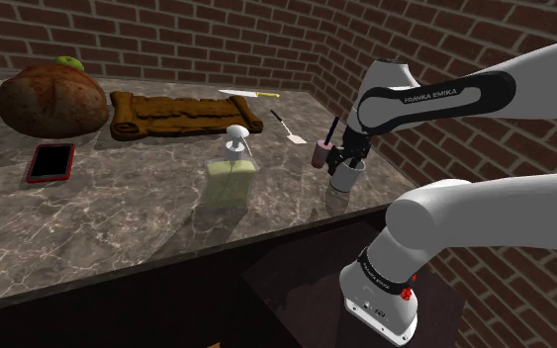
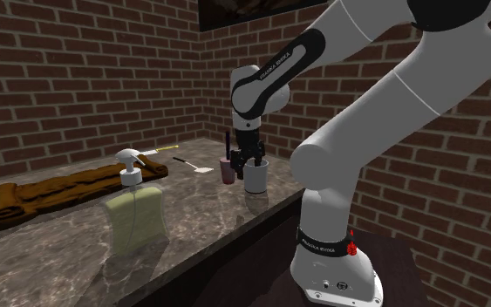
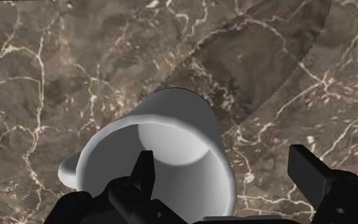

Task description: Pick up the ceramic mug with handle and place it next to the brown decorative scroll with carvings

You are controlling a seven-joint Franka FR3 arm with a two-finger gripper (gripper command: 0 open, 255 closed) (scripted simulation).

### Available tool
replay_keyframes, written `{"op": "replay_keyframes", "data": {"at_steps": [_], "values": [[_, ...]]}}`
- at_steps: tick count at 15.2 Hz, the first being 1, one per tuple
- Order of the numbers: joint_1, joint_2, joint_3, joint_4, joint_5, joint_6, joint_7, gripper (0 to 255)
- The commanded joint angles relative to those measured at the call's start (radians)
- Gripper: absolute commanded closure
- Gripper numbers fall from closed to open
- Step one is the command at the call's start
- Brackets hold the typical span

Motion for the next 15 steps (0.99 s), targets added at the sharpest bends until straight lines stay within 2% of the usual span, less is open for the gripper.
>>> {"op": "replay_keyframes", "data": {"at_steps": [1,2,11,15], "values": [[0.0,0.0,0.0,0.0,0.0,0.0,0.0,0],[0.0,0.0,0.0,0.0,0.0,0.0,0.0,255],[0.0,0.0,0.0,0.0,0.0,0.0,0.0,255],[0.005,-0.041,0.008,0.035,0.013,-0.076,-0.006,255]]}}
